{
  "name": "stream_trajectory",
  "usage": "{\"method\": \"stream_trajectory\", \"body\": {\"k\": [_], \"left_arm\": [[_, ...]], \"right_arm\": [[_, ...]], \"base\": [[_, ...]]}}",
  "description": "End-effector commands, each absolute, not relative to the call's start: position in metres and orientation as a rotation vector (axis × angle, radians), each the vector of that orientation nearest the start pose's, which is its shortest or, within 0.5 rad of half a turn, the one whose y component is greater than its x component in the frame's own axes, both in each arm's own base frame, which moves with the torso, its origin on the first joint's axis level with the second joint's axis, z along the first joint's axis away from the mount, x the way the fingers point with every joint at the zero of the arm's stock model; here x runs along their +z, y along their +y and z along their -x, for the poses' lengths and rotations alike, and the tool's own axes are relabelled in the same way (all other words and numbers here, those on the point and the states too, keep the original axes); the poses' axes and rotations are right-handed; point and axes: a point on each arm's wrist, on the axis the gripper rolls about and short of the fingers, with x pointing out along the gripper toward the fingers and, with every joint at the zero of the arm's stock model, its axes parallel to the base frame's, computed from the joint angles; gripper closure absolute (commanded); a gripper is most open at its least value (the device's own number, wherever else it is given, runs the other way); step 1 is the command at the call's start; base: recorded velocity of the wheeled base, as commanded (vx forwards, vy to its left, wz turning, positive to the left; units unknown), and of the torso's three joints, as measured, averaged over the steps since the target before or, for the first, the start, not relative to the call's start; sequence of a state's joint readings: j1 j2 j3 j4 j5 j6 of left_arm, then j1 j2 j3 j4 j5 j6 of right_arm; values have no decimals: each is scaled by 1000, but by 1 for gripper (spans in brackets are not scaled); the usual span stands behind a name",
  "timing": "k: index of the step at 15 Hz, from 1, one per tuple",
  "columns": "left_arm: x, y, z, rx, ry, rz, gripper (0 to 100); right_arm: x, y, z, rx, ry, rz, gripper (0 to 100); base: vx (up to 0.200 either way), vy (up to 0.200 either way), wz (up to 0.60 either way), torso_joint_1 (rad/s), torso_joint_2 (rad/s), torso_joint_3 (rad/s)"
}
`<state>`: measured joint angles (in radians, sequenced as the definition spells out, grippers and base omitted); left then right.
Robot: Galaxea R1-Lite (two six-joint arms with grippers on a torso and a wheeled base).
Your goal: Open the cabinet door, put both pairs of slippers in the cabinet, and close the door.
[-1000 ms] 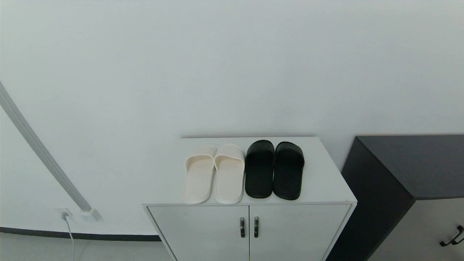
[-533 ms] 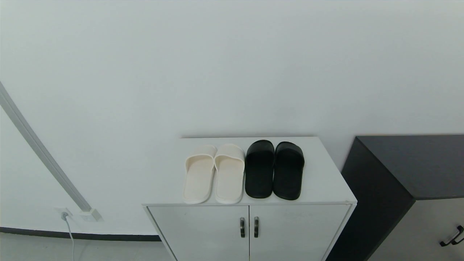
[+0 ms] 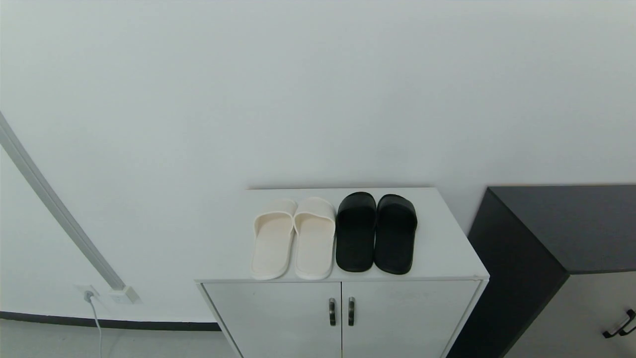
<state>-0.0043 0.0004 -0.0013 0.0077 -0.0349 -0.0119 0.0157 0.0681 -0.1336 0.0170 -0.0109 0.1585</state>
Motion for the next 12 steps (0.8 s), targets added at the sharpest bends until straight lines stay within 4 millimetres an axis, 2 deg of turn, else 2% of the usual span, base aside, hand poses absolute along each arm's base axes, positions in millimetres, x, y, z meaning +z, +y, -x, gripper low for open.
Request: {"method": "stream_trajectory", "body": {"k": [1,3,5,7,9,12], "left_arm": [[75,-1,23,-40,8,12,100],[75,-1,23,-40,8,14,100],[75,-1,23,-40,8,14,100],[75,-1,23,-40,8,14,100],[75,-1,23,-40,8,14,100],[75,-1,23,-40,8,14,100]], "right_arm": [[176,3,-6,161,133,-128,0],[179,7,-44,236,245,-111,0],[179,18,-71,340,288,-34,0],[180,31,-91,353,319,-25,0],[185,75,-113,407,288,-47,0],[191,118,-138,415,292,-92,0]], "base": [[0,0,0,0,0,0],[0,0,0,0,0,0],[0,0,0,0,0,0],[0,0,0,0,0,0],[0,0,0,0,0,0],[0,0,0,0,0,0]]}}
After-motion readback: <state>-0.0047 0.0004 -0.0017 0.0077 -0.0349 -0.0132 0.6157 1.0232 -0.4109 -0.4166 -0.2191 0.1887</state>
